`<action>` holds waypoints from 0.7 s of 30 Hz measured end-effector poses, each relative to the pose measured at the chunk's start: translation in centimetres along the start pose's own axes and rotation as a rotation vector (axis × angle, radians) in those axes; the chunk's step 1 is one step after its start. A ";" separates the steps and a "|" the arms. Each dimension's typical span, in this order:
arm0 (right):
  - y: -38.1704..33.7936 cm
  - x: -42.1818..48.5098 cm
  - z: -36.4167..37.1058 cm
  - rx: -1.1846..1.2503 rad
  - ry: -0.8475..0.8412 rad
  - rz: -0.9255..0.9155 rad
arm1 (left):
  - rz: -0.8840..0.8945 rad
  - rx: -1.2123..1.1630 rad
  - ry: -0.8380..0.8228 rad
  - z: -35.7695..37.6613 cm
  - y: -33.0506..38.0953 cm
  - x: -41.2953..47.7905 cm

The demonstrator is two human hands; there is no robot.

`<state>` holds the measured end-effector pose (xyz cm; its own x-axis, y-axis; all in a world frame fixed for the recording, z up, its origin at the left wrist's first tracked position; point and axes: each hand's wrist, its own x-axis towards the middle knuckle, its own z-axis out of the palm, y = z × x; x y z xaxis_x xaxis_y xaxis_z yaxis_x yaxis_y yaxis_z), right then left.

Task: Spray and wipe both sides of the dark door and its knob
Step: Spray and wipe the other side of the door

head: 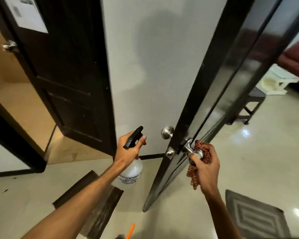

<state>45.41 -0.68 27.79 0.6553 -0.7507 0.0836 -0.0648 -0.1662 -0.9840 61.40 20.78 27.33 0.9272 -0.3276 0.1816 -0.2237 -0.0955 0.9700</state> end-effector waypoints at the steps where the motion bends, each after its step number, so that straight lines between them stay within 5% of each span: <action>1: 0.1 -0.4 -0.9 -0.004 0.037 0.004 | 0.013 -0.015 -0.029 0.2 0.2 0.0; 12: -2.9 -7.0 -8.2 -0.105 0.471 0.037 | 0.095 -0.133 -0.440 4.5 0.9 0.1; 21: -2.5 -11.4 -13.5 -0.123 1.026 0.106 | 0.142 -0.243 -0.736 9.0 3.1 -2.0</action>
<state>27.94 -0.33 31.43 -0.3097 -0.9392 0.1485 -0.1986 -0.0888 -0.9760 56.20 12.69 28.48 0.4381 -0.8676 0.2351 -0.1744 0.1746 0.9691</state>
